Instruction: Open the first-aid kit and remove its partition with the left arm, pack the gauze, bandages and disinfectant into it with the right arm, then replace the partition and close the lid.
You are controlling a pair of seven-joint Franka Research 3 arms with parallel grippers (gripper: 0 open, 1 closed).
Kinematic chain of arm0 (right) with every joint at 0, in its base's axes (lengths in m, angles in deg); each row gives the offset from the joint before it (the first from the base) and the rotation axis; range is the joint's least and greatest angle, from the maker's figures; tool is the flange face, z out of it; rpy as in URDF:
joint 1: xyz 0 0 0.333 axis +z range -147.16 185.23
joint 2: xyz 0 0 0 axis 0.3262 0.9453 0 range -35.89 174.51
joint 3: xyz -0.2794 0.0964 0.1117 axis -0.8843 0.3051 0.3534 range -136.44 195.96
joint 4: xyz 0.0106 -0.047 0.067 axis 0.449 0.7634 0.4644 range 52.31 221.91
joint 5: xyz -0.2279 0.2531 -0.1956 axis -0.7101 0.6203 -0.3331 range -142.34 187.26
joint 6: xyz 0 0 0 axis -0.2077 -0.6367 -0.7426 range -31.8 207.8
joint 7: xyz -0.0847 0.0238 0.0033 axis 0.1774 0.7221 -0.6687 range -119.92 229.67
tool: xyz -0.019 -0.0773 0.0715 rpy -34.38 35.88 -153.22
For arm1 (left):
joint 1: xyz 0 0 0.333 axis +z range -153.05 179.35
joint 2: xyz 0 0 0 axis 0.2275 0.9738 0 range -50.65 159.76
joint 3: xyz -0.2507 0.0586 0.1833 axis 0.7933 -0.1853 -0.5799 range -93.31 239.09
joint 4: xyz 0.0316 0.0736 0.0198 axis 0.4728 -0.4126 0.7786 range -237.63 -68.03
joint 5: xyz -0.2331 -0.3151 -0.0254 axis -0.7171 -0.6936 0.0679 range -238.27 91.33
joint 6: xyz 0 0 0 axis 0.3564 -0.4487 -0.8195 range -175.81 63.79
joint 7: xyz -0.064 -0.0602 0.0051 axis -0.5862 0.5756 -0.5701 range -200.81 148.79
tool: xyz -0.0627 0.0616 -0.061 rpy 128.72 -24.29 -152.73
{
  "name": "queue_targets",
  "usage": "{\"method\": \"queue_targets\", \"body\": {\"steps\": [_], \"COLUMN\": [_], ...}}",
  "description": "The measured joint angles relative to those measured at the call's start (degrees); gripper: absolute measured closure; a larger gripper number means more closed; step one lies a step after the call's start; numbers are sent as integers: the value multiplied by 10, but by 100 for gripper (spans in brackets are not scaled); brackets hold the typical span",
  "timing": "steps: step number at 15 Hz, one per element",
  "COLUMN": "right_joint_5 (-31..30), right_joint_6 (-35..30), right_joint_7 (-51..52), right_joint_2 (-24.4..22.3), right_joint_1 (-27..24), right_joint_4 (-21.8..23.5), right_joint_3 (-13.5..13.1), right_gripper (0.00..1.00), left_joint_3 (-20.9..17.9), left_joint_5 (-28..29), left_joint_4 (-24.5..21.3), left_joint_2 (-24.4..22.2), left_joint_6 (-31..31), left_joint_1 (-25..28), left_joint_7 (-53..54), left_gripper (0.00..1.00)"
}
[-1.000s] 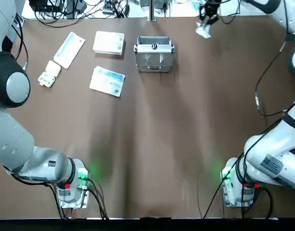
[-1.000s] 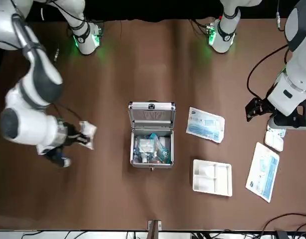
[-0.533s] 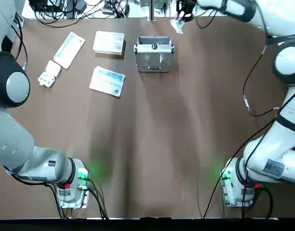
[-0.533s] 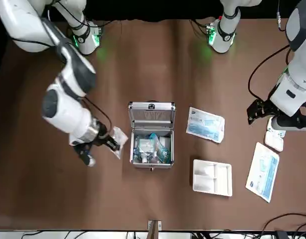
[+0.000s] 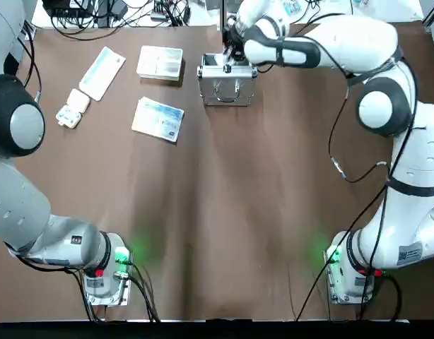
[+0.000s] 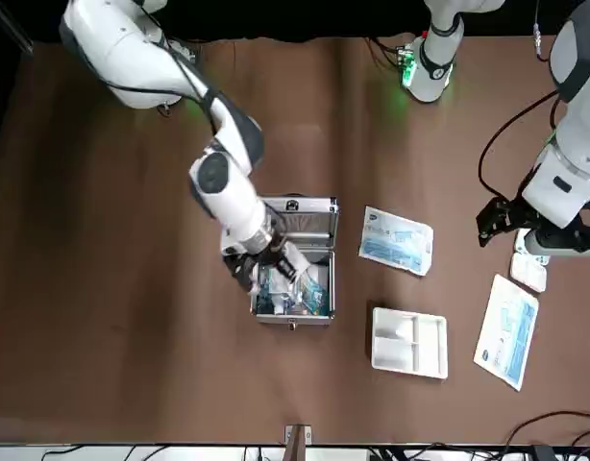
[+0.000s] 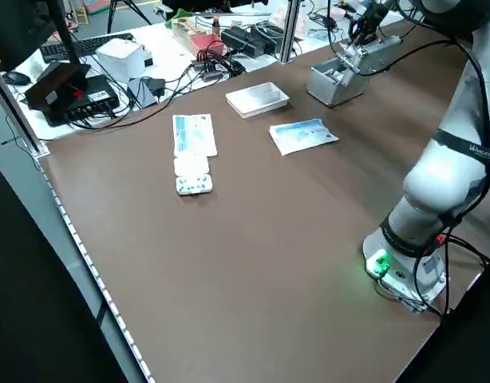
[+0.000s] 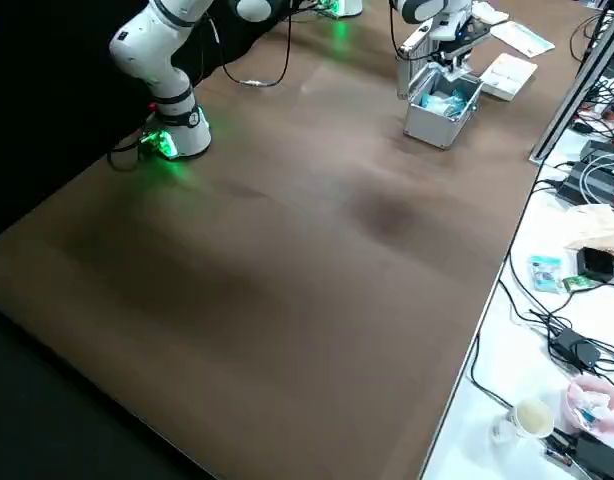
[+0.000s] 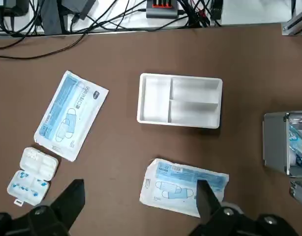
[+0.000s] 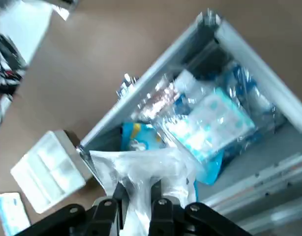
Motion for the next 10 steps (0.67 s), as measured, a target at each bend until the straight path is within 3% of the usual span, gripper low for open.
{"method": "queue_targets", "body": {"steps": [4,7,10], "right_joint_5": [0,0,0], "right_joint_6": [11,46,83], "right_joint_7": [-11,-12,-20], "right_joint_2": [14,23,33], "right_joint_1": [42,45,48], "right_joint_4": [-2,-8,-18], "right_joint_3": [-33,-41,-50], "right_gripper": [77,76,75], "left_joint_3": [0,0,1], "left_joint_5": [0,0,0], "left_joint_4": [-1,-3,-7], "left_joint_2": [15,36,110], "left_joint_6": [-2,-8,-104], "left_joint_1": [1,-1,-9], "left_joint_7": [0,0,0], "left_gripper": [0,0,0]}}
